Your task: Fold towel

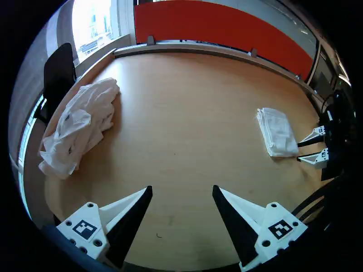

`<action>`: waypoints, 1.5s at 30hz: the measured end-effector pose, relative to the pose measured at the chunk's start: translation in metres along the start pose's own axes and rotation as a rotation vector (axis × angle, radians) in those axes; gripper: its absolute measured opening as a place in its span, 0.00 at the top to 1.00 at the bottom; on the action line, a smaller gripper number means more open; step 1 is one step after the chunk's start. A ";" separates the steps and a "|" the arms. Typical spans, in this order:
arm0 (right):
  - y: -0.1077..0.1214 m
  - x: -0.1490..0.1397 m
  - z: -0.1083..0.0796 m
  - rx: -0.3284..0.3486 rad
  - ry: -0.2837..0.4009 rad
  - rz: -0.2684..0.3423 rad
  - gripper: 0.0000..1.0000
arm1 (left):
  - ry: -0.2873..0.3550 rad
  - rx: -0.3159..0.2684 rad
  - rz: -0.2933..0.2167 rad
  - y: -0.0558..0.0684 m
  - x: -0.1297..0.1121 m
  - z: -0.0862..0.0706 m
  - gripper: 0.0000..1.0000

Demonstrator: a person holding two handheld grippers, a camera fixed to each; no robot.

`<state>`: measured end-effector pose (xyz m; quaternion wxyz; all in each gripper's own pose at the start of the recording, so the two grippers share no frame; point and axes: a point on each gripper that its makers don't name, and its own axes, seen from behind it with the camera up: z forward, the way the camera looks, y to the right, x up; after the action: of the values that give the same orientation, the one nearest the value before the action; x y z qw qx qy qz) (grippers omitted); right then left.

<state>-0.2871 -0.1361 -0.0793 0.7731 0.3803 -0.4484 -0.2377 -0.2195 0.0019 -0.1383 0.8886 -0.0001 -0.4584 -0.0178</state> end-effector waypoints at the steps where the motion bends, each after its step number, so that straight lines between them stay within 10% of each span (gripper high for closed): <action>1: 0.000 0.000 0.000 -0.001 0.000 0.003 0.36 | 0.000 0.000 0.000 0.000 0.000 0.000 0.01; 25: -0.001 -0.008 0.009 -0.001 -0.005 0.037 0.94 | 0.002 -0.002 0.003 0.001 0.002 0.001 0.01; 45: 0.008 0.024 -0.009 -0.033 0.055 0.002 0.96 | 0.006 -0.003 0.006 0.000 0.002 0.003 0.02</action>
<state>-0.2669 -0.1448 -0.0634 0.7916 0.3736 -0.4234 -0.2336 -0.2204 0.0021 -0.1349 0.8899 -0.0027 -0.4558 -0.0156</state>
